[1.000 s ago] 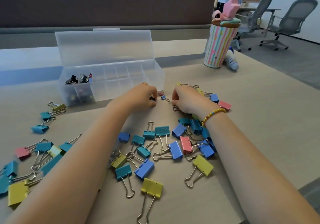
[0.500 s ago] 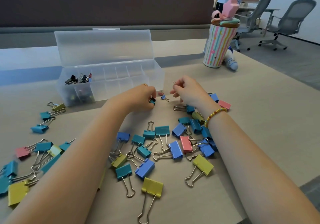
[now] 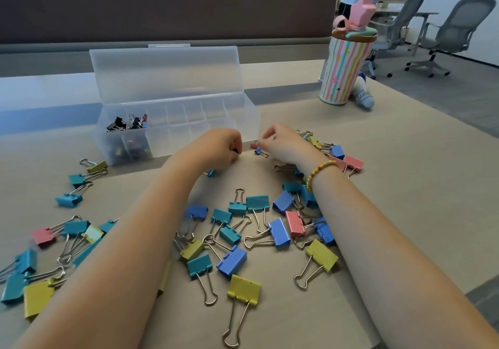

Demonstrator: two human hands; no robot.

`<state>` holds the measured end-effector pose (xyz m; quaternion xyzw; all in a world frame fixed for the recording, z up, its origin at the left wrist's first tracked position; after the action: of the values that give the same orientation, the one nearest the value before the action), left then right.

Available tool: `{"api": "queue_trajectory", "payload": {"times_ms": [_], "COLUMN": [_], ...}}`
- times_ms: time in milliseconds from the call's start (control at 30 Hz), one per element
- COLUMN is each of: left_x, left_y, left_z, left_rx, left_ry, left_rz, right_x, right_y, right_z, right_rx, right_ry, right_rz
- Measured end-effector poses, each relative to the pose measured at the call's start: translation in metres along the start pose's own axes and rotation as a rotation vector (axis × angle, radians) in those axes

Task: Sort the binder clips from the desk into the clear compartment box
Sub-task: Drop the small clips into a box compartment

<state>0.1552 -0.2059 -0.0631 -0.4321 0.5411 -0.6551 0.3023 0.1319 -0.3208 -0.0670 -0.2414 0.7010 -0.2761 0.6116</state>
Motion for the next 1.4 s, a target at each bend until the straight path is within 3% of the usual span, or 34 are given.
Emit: {"api": "queue_trajectory", "payload": {"times_ms": [100, 267, 367, 433, 533, 633, 800, 867, 933, 1067, 1133, 1233, 1400], "left_x": [-0.011, -0.015, -0.017, -0.020, -0.020, -0.017, -0.022, -0.032, -0.038, -0.041, -0.044, -0.045, -0.040], "left_y": [-0.016, -0.023, -0.018, -0.014, -0.012, -0.019, -0.014, -0.008, -0.003, 0.002, 0.004, 0.005, 0.004], "left_z": [-0.001, -0.011, -0.014, -0.015, -0.014, -0.014, -0.029, -0.038, -0.045, -0.045, -0.044, -0.044, -0.040], "left_rx": [0.075, 0.061, 0.035, 0.016, -0.018, -0.031, -0.257, -0.341, -0.386, -0.356, -0.344, -0.326, -0.244], "left_ry": [-0.088, -0.253, -0.310, -0.344, -0.359, -0.299, -0.121, -0.098, -0.087, -0.050, -0.050, -0.045, -0.036], "left_rz": [-0.366, -1.154, -1.583, -1.689, -1.523, -1.096, -0.032, 0.092, 0.073, -0.010, -0.048, -0.094, -0.070], "right_x": [0.003, -0.004, -0.001, -0.002, 0.007, 0.009, 0.015, 0.012, 0.007, -0.017, -0.020, -0.016, -0.012], "right_y": [0.015, 0.019, 0.023, 0.017, 0.009, 0.023, 0.032, 0.031, 0.020, 0.001, 0.007, 0.018, 0.021], "right_z": [0.002, 0.009, 0.012, 0.009, 0.006, 0.002, -0.001, -0.002, -0.003, -0.001, 0.002, 0.005, 0.006], "right_rx": [-0.077, 0.013, -0.043, -0.059, -0.049, -0.225, -0.285, -0.266, -0.193, 0.000, 0.014, -0.051, -0.038], "right_ry": [-0.034, -0.122, -0.103, -0.046, 0.104, 0.241, 0.334, 0.315, 0.215, -0.103, -0.157, -0.153, -0.149], "right_rz": [-0.220, -0.404, -0.313, -0.109, 0.509, 1.201, 1.305, 1.256, 1.017, 0.001, -0.298, -0.447, -0.459]}}
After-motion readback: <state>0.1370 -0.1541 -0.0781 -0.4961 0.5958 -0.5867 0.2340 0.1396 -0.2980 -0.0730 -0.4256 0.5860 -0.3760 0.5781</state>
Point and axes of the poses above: each hand's wrist, its own z-axis towards the middle knuckle, its own y-axis out of the palm, x = y × z, the point moved 10 cm from there along z, towards the middle knuckle, and after that the axes turned 6 degrees about z, right-handed, at the moved point
